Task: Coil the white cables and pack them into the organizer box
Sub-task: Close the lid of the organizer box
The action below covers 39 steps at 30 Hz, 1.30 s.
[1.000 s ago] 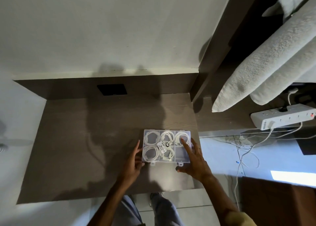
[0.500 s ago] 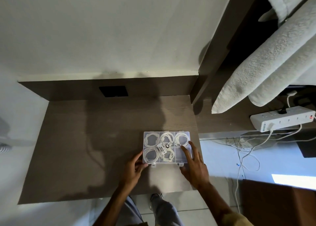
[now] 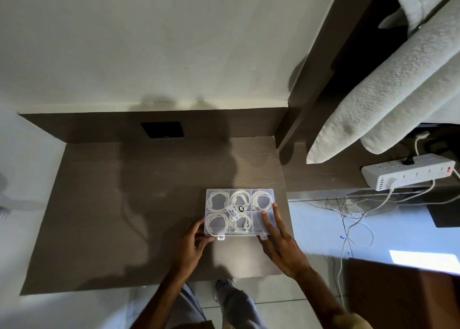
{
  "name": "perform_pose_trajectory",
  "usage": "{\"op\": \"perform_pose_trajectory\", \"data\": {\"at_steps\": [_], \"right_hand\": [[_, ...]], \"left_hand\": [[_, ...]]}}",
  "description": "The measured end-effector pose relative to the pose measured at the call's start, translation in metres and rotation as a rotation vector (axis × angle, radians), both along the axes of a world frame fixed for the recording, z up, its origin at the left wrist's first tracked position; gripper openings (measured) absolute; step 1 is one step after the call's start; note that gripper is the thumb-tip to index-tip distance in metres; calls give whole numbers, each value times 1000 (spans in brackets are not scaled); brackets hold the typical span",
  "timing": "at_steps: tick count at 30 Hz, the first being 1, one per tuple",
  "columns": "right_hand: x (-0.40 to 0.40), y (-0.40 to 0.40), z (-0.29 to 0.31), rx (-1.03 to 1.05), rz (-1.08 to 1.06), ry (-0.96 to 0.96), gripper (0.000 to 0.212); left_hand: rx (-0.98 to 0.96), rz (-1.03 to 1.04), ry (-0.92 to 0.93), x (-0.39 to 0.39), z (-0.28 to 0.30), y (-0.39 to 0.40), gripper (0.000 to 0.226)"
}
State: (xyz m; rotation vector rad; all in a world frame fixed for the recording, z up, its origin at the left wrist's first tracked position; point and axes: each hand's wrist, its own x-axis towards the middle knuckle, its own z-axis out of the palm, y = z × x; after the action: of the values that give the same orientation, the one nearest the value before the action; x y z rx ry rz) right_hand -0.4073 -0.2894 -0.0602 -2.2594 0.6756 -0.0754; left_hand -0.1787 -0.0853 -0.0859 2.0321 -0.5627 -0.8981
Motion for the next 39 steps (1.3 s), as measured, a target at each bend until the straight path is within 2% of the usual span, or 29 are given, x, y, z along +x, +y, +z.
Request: {"op": "perform_pose_trajectory", "data": {"at_steps": [11, 14, 17, 19, 22, 28, 32, 34, 39], "right_hand": [[-2, -5, -7, -9, 22, 30, 70], [-3, -4, -9, -20, 18, 35, 72], [-3, -3, -9, -9, 5, 29, 72], [-2, -2, -9, 2, 5, 17, 71], [-2, -3, -7, 27, -1, 7, 70], [-2, -5, -3, 66, -13, 4, 68], [-2, -6, -1, 70, -7, 4, 68], [-2, -6, -2, 69, -5, -1, 69], [-2, -7, -5, 60, -4, 6, 70]], "left_hand": [[-42, 218, -53, -13, 5, -20, 49], [-14, 213, -113, -18, 1, -21, 48], [-23, 195, -91, -15, 0, -14, 43], [-16, 197, 9, -11, 0, -7, 41], [-86, 263, 277, -7, 5, 0, 39], [-236, 551, 729, -12, 24, -4, 17], [-352, 751, 884, -11, 24, -13, 16], [-340, 819, 971, -10, 23, -14, 15], [-200, 755, 976, 0, 25, -17, 11]]}}
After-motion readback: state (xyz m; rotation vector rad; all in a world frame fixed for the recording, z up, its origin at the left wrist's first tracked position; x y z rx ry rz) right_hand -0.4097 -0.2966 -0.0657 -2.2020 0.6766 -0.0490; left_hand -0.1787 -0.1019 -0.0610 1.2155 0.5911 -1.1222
